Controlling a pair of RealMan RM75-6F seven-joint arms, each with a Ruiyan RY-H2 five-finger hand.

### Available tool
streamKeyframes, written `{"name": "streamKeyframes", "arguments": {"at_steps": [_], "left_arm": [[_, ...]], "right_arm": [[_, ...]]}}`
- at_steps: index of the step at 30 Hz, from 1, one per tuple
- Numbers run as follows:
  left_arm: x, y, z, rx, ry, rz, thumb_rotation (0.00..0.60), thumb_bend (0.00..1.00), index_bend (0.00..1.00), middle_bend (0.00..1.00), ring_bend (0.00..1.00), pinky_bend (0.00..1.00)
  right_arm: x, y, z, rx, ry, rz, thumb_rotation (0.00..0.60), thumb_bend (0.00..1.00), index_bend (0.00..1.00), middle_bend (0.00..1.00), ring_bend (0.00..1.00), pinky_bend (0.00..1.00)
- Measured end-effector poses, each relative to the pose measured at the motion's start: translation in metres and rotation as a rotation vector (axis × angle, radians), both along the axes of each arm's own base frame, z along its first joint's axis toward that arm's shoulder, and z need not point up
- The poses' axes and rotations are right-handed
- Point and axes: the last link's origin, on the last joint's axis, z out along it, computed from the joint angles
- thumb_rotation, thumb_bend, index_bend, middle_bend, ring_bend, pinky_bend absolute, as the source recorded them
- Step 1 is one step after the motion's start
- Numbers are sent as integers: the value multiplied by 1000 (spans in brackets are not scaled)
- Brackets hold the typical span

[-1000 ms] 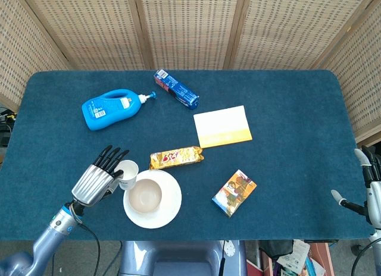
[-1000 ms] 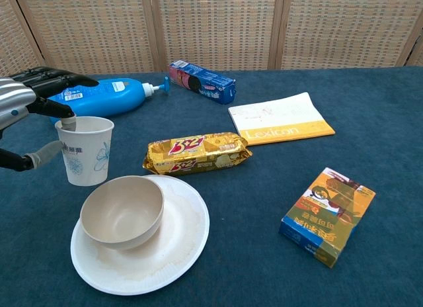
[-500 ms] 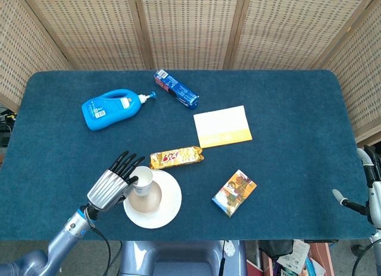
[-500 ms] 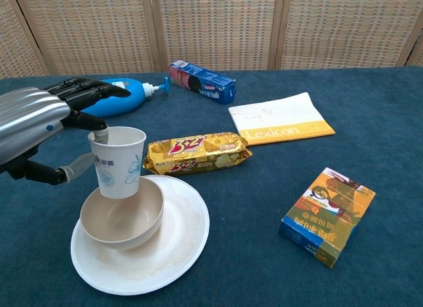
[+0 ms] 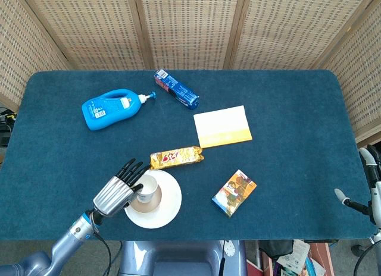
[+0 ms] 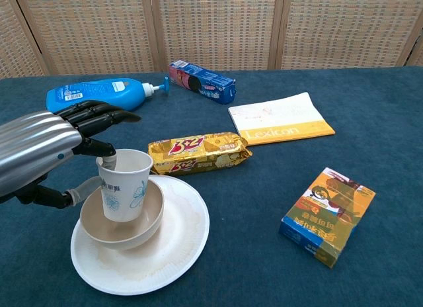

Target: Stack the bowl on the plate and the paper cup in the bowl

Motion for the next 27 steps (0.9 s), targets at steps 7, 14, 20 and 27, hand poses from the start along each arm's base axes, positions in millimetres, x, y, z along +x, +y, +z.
{"name": "streamKeyframes", "arguments": {"at_steps": [7,14,20,27], "left_arm": [[-5,0,-7,15,9,-33,600,503,596,74,0,1],[-9,-2,-15,15,4,-55,600,503,595,73,0,0],[-13,-4,-20,11,7,-69,600,503,585,72,0,0],[-15,-5,-22,26,2,-89,600,459,468,11,0,0]], "right_arm": [[0,0,0,0,0,2,600,150,0,0,0,0],[0,0,-1,0,2,2,600,150,0,0,0,0],[0,0,0,0,1,5,600,150,0,0,0,0],[1,0,0,-8,1,9,600,150,0,0,0,0]]}}
